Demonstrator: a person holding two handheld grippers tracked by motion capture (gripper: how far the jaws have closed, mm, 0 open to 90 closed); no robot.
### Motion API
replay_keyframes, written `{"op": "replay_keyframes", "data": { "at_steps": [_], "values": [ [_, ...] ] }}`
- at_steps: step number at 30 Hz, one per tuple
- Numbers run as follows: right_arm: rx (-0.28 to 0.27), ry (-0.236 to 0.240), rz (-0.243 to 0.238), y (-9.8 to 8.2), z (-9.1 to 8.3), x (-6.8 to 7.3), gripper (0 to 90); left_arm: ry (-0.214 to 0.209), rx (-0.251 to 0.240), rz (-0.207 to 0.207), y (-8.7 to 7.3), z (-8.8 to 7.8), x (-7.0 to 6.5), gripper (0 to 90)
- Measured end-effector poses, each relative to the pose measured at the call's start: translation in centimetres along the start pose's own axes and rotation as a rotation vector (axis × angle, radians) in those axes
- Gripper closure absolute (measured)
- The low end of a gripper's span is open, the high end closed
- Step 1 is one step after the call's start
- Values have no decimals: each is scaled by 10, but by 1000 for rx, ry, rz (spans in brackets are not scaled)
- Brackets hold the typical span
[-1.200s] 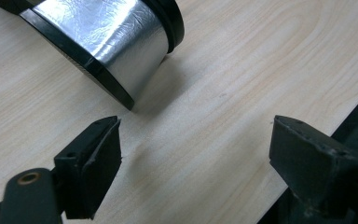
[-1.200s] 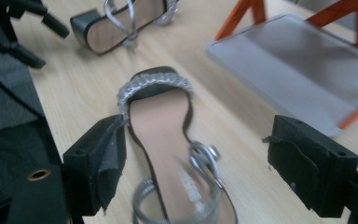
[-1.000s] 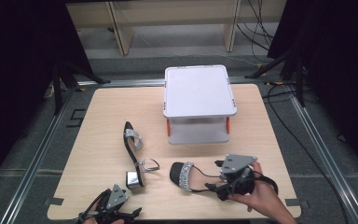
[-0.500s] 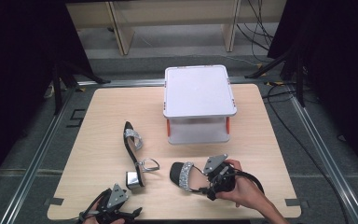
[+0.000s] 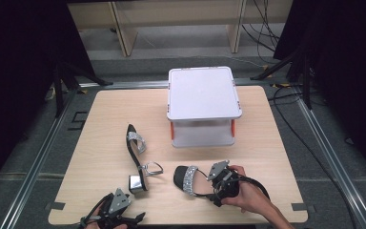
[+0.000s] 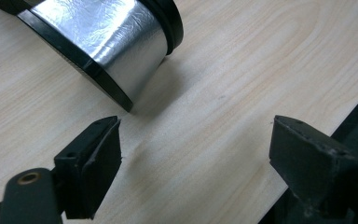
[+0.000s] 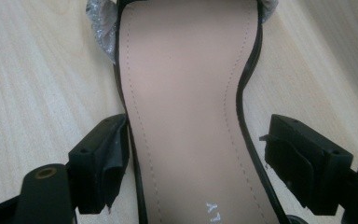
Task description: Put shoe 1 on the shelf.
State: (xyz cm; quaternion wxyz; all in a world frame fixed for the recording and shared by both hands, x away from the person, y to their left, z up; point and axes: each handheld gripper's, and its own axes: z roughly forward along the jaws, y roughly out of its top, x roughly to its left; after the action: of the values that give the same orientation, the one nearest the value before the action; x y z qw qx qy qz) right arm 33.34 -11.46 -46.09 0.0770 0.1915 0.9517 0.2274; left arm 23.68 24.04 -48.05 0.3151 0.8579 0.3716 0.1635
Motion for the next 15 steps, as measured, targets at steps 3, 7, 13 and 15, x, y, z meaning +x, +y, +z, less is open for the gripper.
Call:
{"op": "replay_keyframes", "data": {
  "at_steps": [3,7,13,15],
  "values": [
    [0,8,-25,-1,1,0,225,4,0,-6,-1,1,0,165],
    [16,-3,-44,0,2,0,247,6,13,2,-1,0,0,165],
    [17,20,-84,0,3,-2,314,4,7,3,-1,0,-1,165],
    [25,35,-98,1,2,-1,367,9,0,-3,-2,1,0,165]
  ]
}}
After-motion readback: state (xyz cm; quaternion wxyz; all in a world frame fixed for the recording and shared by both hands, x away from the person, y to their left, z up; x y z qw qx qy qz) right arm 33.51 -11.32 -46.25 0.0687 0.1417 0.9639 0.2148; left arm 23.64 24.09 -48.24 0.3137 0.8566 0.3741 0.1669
